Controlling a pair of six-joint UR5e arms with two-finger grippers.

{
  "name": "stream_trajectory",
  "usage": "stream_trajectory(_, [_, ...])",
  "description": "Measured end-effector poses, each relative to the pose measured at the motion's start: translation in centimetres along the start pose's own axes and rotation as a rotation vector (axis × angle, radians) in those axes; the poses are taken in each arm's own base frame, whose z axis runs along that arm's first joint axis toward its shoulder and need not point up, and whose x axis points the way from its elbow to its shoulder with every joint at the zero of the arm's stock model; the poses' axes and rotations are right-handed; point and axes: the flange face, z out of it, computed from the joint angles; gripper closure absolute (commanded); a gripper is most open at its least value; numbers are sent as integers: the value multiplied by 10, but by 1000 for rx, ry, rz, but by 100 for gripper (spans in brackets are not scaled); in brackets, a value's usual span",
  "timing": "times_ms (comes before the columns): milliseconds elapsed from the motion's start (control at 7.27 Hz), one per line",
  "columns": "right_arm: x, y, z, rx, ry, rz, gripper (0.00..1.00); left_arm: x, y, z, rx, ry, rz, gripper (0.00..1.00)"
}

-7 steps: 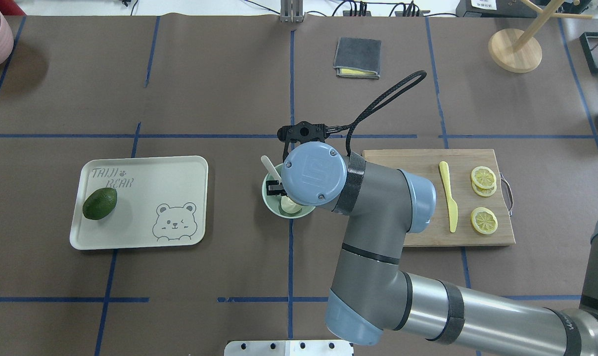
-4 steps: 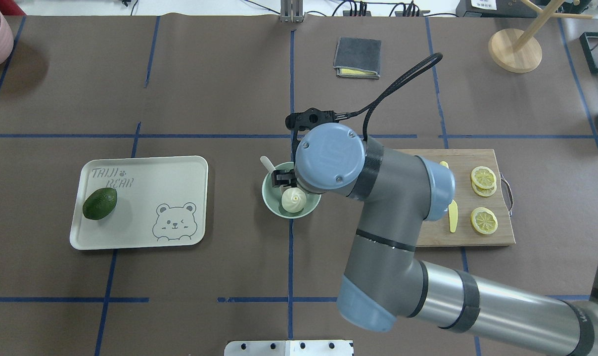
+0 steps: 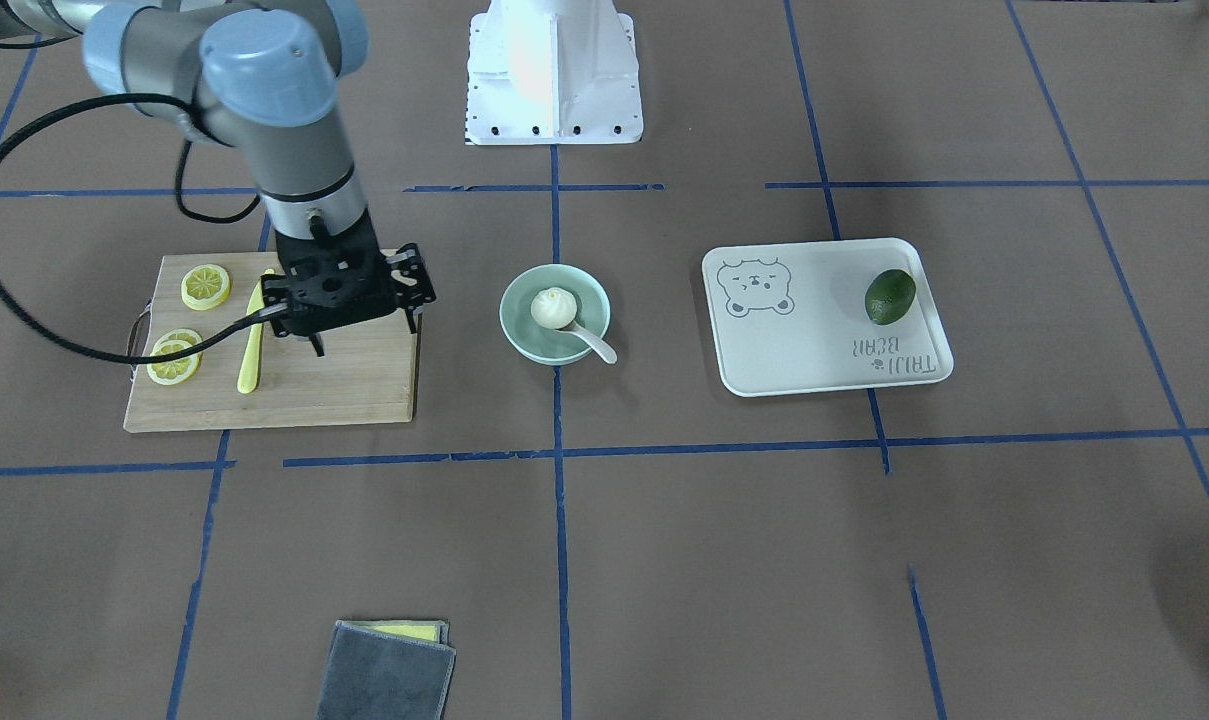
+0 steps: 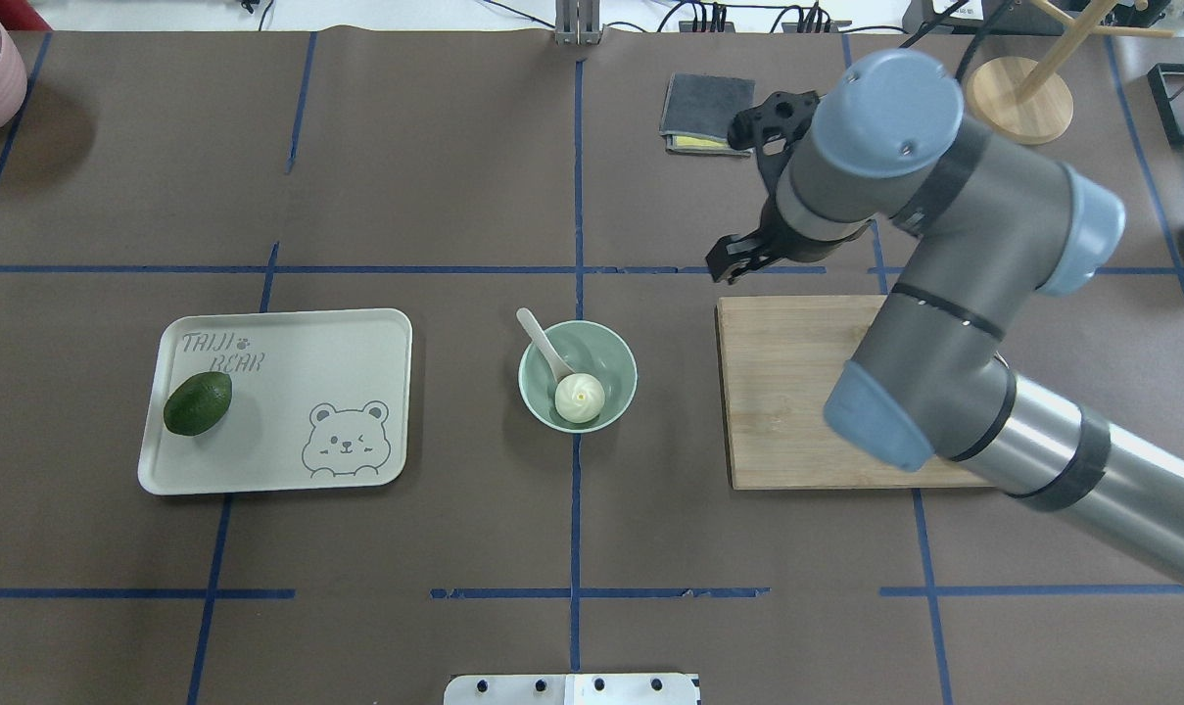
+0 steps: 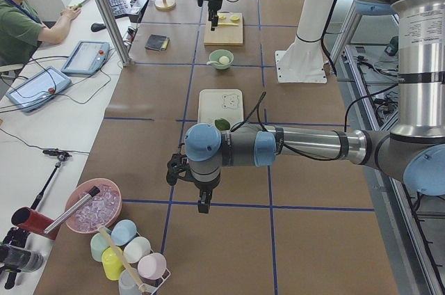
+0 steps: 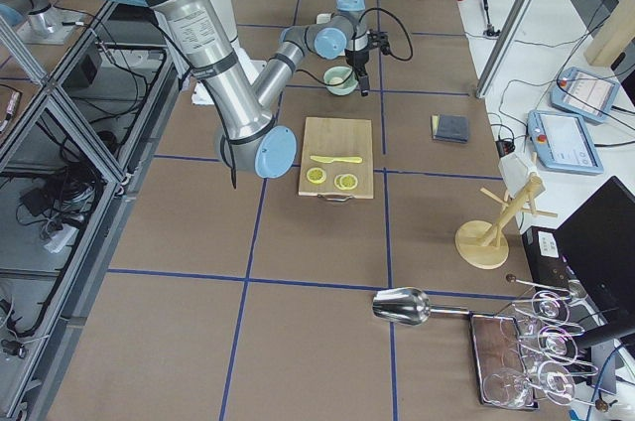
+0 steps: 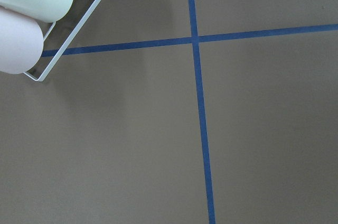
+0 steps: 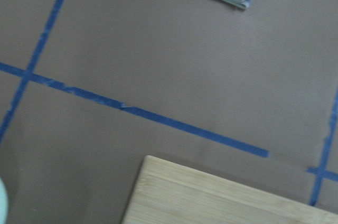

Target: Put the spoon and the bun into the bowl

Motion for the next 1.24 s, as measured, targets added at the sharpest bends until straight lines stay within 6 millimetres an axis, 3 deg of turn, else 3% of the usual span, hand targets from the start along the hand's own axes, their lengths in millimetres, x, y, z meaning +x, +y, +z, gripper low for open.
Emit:
stream_trajectory(275, [142, 3, -10, -56, 12, -134, 0, 0, 3, 1, -2, -2, -1, 0])
stream_trajectory(413, [225, 22, -19, -85, 6, -192, 0, 0, 3, 1, -1, -2, 3, 0])
stream_trajectory(688, [378, 99, -39, -126, -3, -175, 0, -1, 3, 1, 0, -3, 10, 0])
stream_trajectory(826, [435, 149, -46, -144, -6, -89, 0, -1, 4, 2, -2, -3, 10, 0])
stream_trajectory(963, [474, 196, -47, -164, -8, -9, 0, -2, 4, 3, -4, -2, 9, 0])
stream_trajectory(1101, [495, 229, -47, -179, -12, 47, 0, -1, 4, 3, -3, -2, 10, 0])
stream_trajectory(1239, [505, 248, -47, -184, -27, 83, 0, 0, 3, 2, -2, -3, 12, 0])
